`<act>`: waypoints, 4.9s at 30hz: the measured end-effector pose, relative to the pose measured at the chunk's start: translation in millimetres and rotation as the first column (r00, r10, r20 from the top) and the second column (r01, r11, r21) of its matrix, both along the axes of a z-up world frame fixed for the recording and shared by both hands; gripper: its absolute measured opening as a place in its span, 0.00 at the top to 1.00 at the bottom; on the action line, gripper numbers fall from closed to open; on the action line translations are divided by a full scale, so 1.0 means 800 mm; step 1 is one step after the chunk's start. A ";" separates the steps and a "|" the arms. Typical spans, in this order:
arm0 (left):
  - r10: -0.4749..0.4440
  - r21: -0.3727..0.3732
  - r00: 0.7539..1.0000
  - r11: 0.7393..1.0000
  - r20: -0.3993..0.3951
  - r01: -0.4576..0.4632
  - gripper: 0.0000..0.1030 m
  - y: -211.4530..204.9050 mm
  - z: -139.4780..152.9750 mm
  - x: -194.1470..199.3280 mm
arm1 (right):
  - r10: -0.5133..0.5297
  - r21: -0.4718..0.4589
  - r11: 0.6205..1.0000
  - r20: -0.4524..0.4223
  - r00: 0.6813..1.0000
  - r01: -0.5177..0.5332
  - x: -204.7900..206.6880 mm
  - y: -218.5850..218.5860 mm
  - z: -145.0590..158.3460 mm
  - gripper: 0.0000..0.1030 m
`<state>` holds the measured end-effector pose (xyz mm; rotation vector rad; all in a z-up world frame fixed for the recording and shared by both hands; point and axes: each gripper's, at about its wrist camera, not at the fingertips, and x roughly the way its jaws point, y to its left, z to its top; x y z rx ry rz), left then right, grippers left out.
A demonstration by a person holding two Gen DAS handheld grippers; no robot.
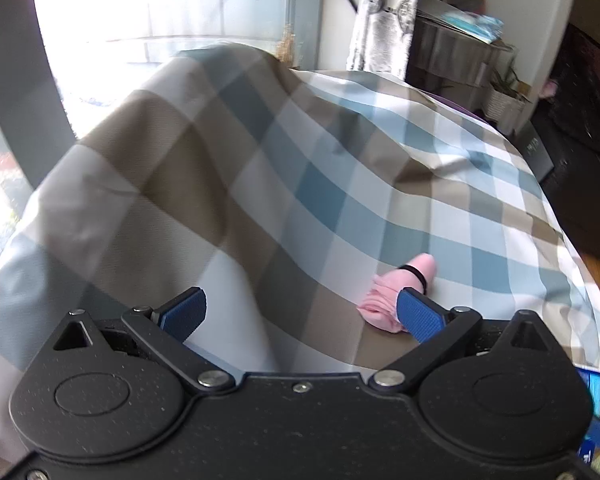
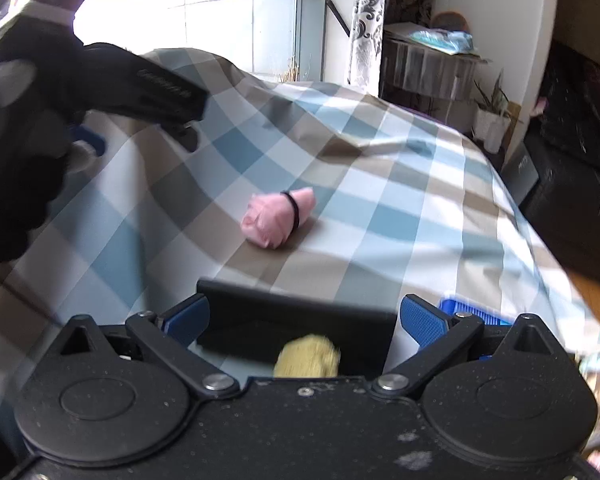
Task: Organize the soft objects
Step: 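Lower the right gripper onto the pink cloth roll and close it, then close the left gripper on the yellow towel roll while the right holds the pink roll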
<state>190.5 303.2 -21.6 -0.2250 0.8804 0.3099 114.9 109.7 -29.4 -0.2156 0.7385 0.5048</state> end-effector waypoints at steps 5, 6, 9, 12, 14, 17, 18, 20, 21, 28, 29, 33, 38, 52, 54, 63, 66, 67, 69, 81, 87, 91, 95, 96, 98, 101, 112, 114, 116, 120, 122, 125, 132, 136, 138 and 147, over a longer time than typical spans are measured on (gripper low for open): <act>0.045 -0.005 0.999 0.999 -0.002 -0.045 0.04 0.016 0.003 -0.004 | 0.063 -0.040 0.997 -0.001 0.998 -0.063 0.060 0.041 -0.001 0.01; 0.049 -0.014 0.999 0.999 -0.005 -0.049 0.04 0.019 0.003 -0.004 | 0.075 -0.055 0.996 -0.001 0.997 -0.075 0.071 0.051 -0.003 0.01; 0.057 -0.038 0.998 0.998 -0.012 -0.057 0.04 0.025 0.002 -0.004 | 0.126 -0.096 0.987 -0.007 0.992 -0.126 0.101 0.082 -0.015 0.01; 0.062 -0.026 0.998 0.998 -0.027 -0.063 0.04 0.027 0.000 -0.004 | 0.153 -0.122 0.980 -0.034 0.988 -0.156 0.128 0.108 -0.032 0.01; 0.057 -0.027 0.998 0.998 -0.032 -0.058 0.04 0.027 0.000 -0.005 | 0.150 -0.112 0.981 -0.080 0.985 -0.159 0.149 0.120 -0.044 0.01; 0.051 -0.043 0.998 0.998 -0.032 -0.052 0.04 0.031 0.001 -0.006 | 0.144 -0.107 0.981 -0.136 0.980 -0.159 0.176 0.137 -0.063 0.01; 0.051 -0.047 0.998 0.998 -0.031 -0.053 0.04 0.032 0.001 -0.006 | 0.141 -0.118 0.980 -0.142 0.980 -0.159 0.182 0.141 -0.068 0.01; 0.053 -0.056 0.998 0.997 -0.035 -0.055 0.04 0.033 0.001 -0.006 | 0.137 -0.144 0.977 -0.149 0.979 -0.158 0.195 0.152 -0.077 0.01; 0.053 -0.063 0.998 0.996 -0.037 -0.055 0.04 0.035 0.000 -0.007 | 0.138 -0.151 0.975 -0.158 0.978 -0.162 0.201 0.156 -0.082 0.01; 0.049 -0.075 0.998 0.996 -0.043 -0.052 0.04 0.036 -0.001 -0.007 | 0.146 -0.231 0.954 -0.199 0.969 -0.191 0.226 0.183 -0.109 0.07; 0.050 -0.078 0.998 0.996 -0.042 -0.054 0.04 0.036 0.000 -0.008 | 0.150 -0.239 0.950 -0.207 0.967 -0.199 0.228 0.186 -0.113 0.07; 0.059 -0.089 0.997 0.994 -0.041 -0.063 0.04 0.040 0.000 -0.009 | 0.164 -0.231 0.947 -0.253 0.954 -0.224 0.231 0.191 -0.124 0.30; 0.075 -0.116 0.996 0.990 -0.052 -0.081 0.04 0.047 -0.004 -0.008 | 0.132 -0.157 0.970 -0.293 0.947 -0.184 0.235 0.178 -0.113 0.48; -0.012 -0.078 0.997 0.997 -0.073 0.006 0.04 0.023 -0.009 -0.008 | 0.101 -0.068 0.992 -0.099 0.990 -0.108 0.131 0.061 0.012 0.48; -0.033 -0.071 0.997 0.997 -0.076 0.027 0.04 0.016 -0.011 -0.007 | 0.109 -0.047 0.992 -0.075 0.991 -0.113 0.099 0.039 0.030 0.48; -0.150 -0.040 0.984 0.988 -0.097 0.146 0.04 -0.026 -0.022 -0.011 | 0.104 0.000 0.995 -0.056 0.993 -0.104 -0.047 -0.049 0.049 0.48; -0.193 -0.010 0.976 0.981 -0.101 0.193 0.04 -0.044 -0.026 -0.015 | 0.082 -0.021 0.996 -0.061 0.995 -0.084 -0.083 -0.070 0.035 0.48; -0.206 -0.007 0.973 0.978 -0.102 0.206 0.04 -0.050 -0.027 -0.016 | 0.074 -0.019 0.997 -0.073 0.995 -0.076 -0.093 -0.076 0.029 0.48; -0.230 -0.007 0.968 0.973 -0.104 0.230 0.04 -0.060 -0.030 -0.019 | 0.057 -0.009 0.998 -0.109 0.992 -0.058 -0.108 -0.087 0.015 0.48; -0.476 -0.016 0.872 0.879 -0.118 0.477 0.05 -0.157 -0.052 -0.061 | -0.070 -0.085 0.995 -0.191 0.979 0.054 -0.148 -0.117 -0.048 0.48; -0.558 -0.041 0.820 0.829 -0.127 0.558 0.04 -0.191 -0.065 -0.071 | -0.107 -0.102 0.991 -0.258 0.960 0.083 -0.143 -0.118 -0.068 0.48; -0.552 -0.005 0.815 0.828 -0.178 0.560 0.04 -0.199 -0.082 -0.068 | -0.118 -0.096 0.991 -0.283 0.952 0.094 -0.138 -0.118 -0.072 0.48; -0.513 -0.038 0.829 0.854 -0.220 0.519 0.05 -0.186 -0.095 -0.063 | -0.130 -0.083 0.991 -0.300 0.945 0.110 -0.131 -0.119 -0.072 0.48; -0.499 -0.045 0.836 0.863 -0.227 0.503 0.05 -0.181 -0.096 -0.063 | -0.133 -0.080 0.990 -0.304 0.943 0.114 -0.130 -0.119 -0.072 0.48; -0.467 -0.045 0.851 0.881 -0.240 0.471 0.05 -0.172 -0.099 -0.061 | -0.137 -0.079 0.990 -0.312 0.940 0.118 -0.127 -0.119 -0.073 0.48; -0.427 -0.057 0.870 0.903 -0.248 0.426 0.04 -0.159 -0.101 -0.061 | -0.141 -0.084 0.989 -0.327 0.935 0.120 -0.125 -0.117 -0.078 0.48; -0.167 0.030 0.958 0.983 -0.232 0.179 0.05 -0.117 -0.097 -0.068 | -0.184 -0.130 0.981 -0.388 0.903 0.144 -0.118 -0.117 -0.097 0.47; -0.139 0.059 0.967 0.986 -0.215 0.155 0.05 -0.114 -0.095 -0.069 | -0.188 -0.137 0.980 -0.392 0.900 0.145 -0.116 -0.115 -0.099 0.45; -0.154 0.018 0.971 0.987 -0.185 0.160 0.05 -0.111 -0.090 -0.069 | -0.190 -0.141 0.979 -0.391 0.900 0.145 -0.115 -0.114 -0.101 0.45; -0.222 -0.019 0.968 0.975 -0.116 0.221 0.05 -0.120 -0.079 -0.072 | -0.187 -0.148 0.979 -0.385 0.904 0.140 -0.115 -0.111 -0.105 0.41; -0.282 -0.019 0.955 0.959 -0.094 0.282 0.05 -0.134 -0.075 -0.072 | -0.186 -0.149 0.979 -0.386 0.904 0.138 -0.115 -0.109 -0.106 0.39; -0.360 -0.029 0.928 0.933 -0.095 0.359 0.05 -0.153 -0.079 -0.070 | -0.187 -0.152 0.979 -0.386 0.903 0.138 -0.114 -0.106 -0.108 0.37; -0.421 -0.058 0.892 0.907 -0.166 0.417 0.05 -0.179 -0.105 -0.061 | -0.190 -0.162 0.977 -0.382 0.904 0.137 -0.112 -0.103 -0.113 0.34; -0.427 -0.044 0.880 0.903 -0.208 0.428 0.05 -0.188 -0.121 -0.052 | -0.187 -0.173 0.976 -0.381 0.905 0.129 -0.111 -0.098 -0.117 0.30; -0.431 -0.052 0.873 0.901 -0.229 0.431 0.04 -0.190 -0.130 -0.049 | -0.186 -0.180 0.976 -0.375 0.908 0.125 -0.111 -0.095 -0.119 0.28; -0.433 -0.006 0.844 0.890 -0.317 0.455 0.02 -0.207 -0.155 -0.047 | -0.189 -0.193 0.973 -0.356 0.915 0.126 -0.109 -0.091 -0.125 0.13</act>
